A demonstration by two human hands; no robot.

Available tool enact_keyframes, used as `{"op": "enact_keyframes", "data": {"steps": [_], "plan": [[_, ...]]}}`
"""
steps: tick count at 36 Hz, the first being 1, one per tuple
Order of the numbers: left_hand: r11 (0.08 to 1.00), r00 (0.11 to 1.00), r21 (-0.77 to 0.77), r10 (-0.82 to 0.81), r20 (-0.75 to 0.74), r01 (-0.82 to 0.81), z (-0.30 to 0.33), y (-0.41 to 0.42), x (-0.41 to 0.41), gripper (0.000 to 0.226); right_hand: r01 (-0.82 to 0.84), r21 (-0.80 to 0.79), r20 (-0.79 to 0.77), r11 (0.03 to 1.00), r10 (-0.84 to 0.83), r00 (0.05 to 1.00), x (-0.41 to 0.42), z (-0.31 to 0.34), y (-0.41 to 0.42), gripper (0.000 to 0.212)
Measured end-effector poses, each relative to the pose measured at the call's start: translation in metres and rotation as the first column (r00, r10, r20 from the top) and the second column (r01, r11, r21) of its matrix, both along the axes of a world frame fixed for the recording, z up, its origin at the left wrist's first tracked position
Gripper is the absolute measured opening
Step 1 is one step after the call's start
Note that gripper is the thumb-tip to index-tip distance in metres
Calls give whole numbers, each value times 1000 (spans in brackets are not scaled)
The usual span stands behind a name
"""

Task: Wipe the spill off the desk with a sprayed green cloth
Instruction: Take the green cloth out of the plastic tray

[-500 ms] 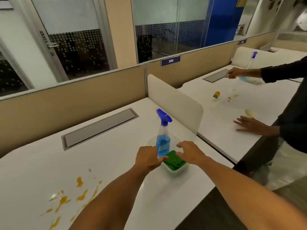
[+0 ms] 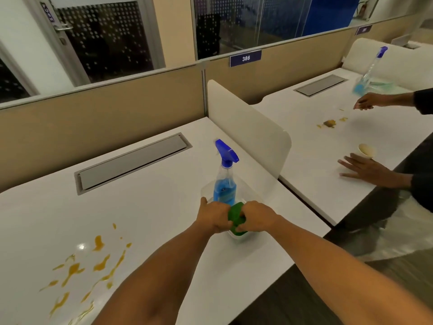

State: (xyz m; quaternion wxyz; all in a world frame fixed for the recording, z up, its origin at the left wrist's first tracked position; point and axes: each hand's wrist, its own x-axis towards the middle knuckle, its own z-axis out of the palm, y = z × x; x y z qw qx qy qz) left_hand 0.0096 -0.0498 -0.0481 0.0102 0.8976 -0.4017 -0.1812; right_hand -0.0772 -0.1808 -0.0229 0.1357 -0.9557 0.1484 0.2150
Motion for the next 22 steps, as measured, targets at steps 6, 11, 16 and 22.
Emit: {"op": "enact_keyframes", "data": {"steps": [6,11,16,22], "plan": [[994,993,59,97,-71,-93,-8,-12,1,20,-59,-37,-2,998,59,998,9,-10,-7,36],[989,987,39,144,-69,-142,-12,-19,0,16,-17,-56,-5,998,16,1000,12,-12,-14,32],[967,970,-108,221,-104,-232,-11,-13,-1,19,94,99,11,991,-96,995,14,-8,-20,29],[905,951,-308,242,-191,-292,4,2,-5,24,186,326,84,927,-224,971,2,5,-11,20]]}}
